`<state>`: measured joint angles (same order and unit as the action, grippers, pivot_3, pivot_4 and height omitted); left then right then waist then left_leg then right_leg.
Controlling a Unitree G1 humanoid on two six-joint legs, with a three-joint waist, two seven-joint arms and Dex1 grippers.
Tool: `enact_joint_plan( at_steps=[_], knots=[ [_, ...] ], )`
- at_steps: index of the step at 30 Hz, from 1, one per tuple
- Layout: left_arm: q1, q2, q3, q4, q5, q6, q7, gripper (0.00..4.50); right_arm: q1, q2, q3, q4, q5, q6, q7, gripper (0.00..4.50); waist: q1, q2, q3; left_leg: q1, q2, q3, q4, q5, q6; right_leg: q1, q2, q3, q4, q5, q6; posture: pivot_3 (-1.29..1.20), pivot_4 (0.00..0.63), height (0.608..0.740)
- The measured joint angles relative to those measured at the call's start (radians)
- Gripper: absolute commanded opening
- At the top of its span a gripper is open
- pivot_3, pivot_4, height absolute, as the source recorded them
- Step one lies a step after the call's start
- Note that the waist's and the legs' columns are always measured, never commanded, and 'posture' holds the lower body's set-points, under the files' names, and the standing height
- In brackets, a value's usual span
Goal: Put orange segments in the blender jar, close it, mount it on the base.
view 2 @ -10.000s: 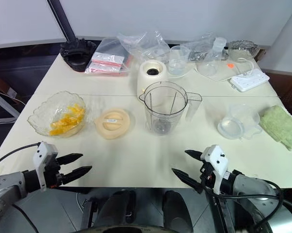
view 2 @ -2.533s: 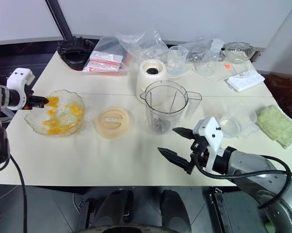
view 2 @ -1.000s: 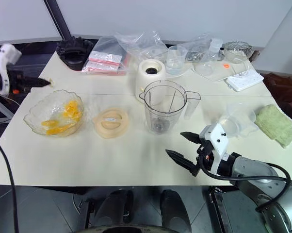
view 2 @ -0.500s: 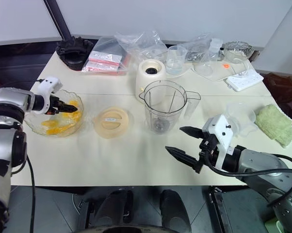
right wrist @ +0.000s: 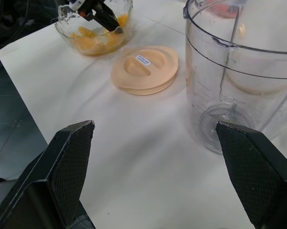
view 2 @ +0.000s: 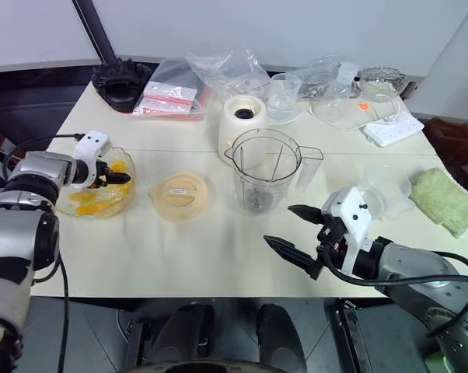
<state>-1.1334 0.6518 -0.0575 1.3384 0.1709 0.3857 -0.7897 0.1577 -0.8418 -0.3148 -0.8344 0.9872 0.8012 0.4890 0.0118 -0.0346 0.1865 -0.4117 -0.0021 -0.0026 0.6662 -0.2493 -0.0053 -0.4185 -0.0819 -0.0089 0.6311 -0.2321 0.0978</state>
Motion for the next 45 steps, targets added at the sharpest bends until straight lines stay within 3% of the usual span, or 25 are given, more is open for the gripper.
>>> enact_joint_plan(
  at_steps=[20, 24, 30, 38, 45],
  knots=[
    [0.041, -0.032, 0.092, 0.017, -0.028, 0.019, 0.157, 4.38, -0.018, -0.057, -0.019, -0.036, 0.058, 0.015, -0.021, 4.29, 0.003, 0.0, 0.0, 0.0, 0.0, 0.0, 0.0, 0.0, 0.0, 0.001, 0.0, 0.0, 0.0, 0.001, 0.001, 0.0, 0.15, 0.74],
    [0.048, -0.036, 0.093, 0.017, -0.029, 0.023, 0.163, 3.29, -0.021, -0.062, -0.019, -0.036, 0.059, 0.017, -0.026, 4.29, 0.002, 0.0, 0.0, 0.0, 0.0, 0.0, 0.001, 0.0, 0.0, 0.001, -0.001, 0.0, 0.0, 0.001, 0.001, 0.0, 0.15, 0.74],
    [0.059, -0.039, 0.111, 0.016, -0.031, 0.029, 0.18, 0.33, -0.021, -0.062, -0.018, -0.036, 0.056, 0.017, -0.022, 4.29, 0.002, 0.0, 0.0, 0.002, 0.0, 0.0, 0.0, 0.0, 0.0, 0.002, 0.0, 0.0, 0.0, 0.001, 0.001, 0.0, 0.15, 0.74],
    [0.06, -0.025, 0.13, 0.017, -0.049, 0.043, 0.193, 0.33, -0.035, -0.062, -0.005, -0.034, 0.056, 0.017, -0.021, 4.29, 0.0, 0.0, 0.0, 0.002, 0.0, 0.0, 0.0, 0.0, 0.0, 0.002, 0.0, 0.001, 0.0, 0.001, 0.001, 0.0, 0.15, 0.74],
    [0.012, 0.075, 0.15, 0.011, -0.075, 0.073, 0.088, 0.33, -0.04, -0.06, 0.011, -0.022, 0.045, 0.018, -0.019, 4.29, 0.004, -0.001, 0.0, 0.001, 0.0, 0.0, 0.0, 0.0, 0.0, 0.002, -0.001, 0.001, -0.001, 0.001, 0.001, 0.0, 0.15, 0.74]
  ],
)
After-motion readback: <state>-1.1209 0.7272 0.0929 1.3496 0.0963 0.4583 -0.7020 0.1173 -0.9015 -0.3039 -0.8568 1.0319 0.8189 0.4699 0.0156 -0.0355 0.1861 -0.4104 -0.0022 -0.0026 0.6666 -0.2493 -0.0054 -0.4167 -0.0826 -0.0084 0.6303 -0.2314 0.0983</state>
